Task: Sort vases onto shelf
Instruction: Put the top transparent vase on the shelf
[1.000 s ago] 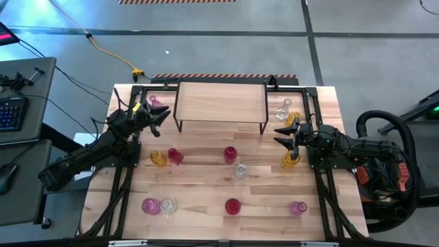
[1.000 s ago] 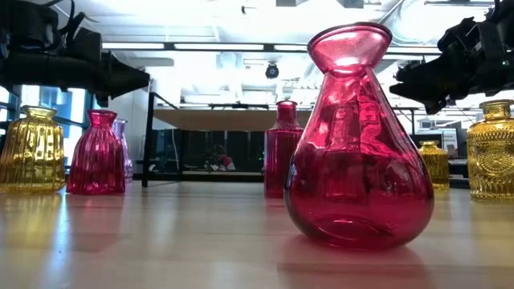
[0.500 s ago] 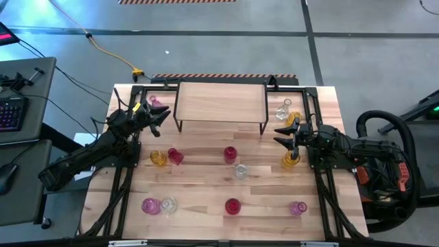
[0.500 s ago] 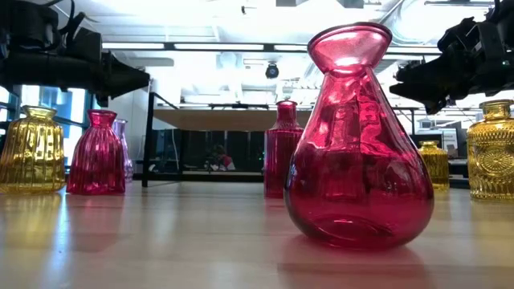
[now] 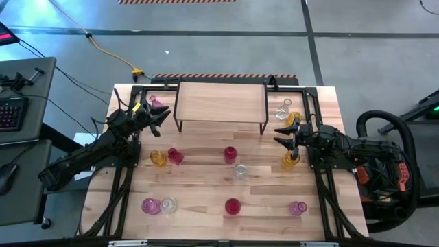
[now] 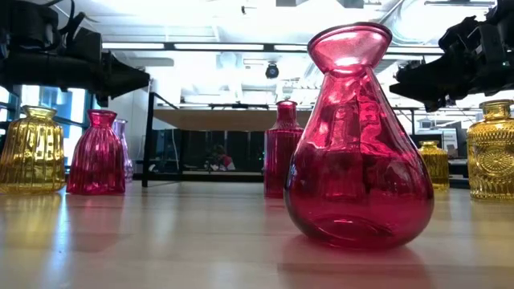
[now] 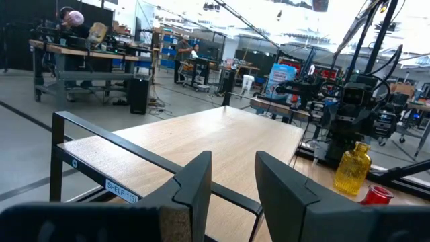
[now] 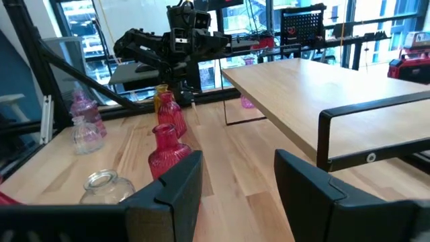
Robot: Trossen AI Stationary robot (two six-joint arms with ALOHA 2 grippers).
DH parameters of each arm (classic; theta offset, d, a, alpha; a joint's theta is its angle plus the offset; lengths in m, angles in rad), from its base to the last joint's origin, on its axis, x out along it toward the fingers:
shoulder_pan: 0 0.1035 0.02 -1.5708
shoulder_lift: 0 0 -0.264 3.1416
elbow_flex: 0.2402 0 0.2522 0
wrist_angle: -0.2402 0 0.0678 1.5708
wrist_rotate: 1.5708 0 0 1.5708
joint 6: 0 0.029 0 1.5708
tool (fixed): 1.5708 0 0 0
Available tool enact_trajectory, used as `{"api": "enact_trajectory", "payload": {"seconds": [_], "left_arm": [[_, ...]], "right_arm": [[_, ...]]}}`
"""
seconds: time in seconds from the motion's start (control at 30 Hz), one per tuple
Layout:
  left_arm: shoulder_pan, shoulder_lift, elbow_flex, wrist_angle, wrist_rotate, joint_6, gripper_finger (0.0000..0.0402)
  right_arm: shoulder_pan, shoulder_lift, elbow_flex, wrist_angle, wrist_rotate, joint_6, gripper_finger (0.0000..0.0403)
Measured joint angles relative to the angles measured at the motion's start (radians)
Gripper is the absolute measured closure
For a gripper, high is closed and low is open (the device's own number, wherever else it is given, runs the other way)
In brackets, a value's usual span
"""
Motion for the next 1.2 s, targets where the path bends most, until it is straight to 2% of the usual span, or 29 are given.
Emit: {"api": "enact_trajectory", "payload": {"seconds": [0.1,0.3,0.47,0.6,0.73,0.8,0.93,1.1,1.2], "left_arm": [[0.000,0.000,0.000,0.001,0.000,0.004,0.0294],[0.000,0.000,0.000,0.001,-0.001,0.034,0.0294],[0.000,0.000,0.000,0.002,-0.069,0.033,0.0294],[0.000,0.000,0.000,0.002,-0.084,-0.078,0.0294],[0.000,0.000,0.000,-0.001,-0.120,-0.095,0.0294],[0.000,0.000,0.000,0.000,-0.132,-0.096,0.0294],[0.000,0.000,0.000,-0.001,-0.135,-0.096,0.0294],[0.000,0.000,0.000,-0.001,-0.138,-0.096,0.0294],[0.000,0.000,0.000,-0.001,-0.151,-0.096,0.0294]], "right_arm": [[0.000,0.000,0.000,0.000,0.000,0.040,0.0233],[0.000,0.000,0.000,0.001,0.010,0.244,0.0233],[0.000,0.000,0.000,0.033,0.069,0.420,0.0233],[0.000,0.000,0.000,0.112,0.212,0.439,0.0233],[-0.003,0.000,0.000,0.263,0.386,0.519,0.0233],[-0.008,0.000,0.012,0.308,0.434,0.522,0.0233],[-0.025,0.003,0.106,0.329,0.445,0.474,0.0233],[-0.047,0.072,0.284,0.265,0.447,0.334,0.0233],[-0.062,0.147,0.416,0.176,0.483,0.257,0.0233]]}}
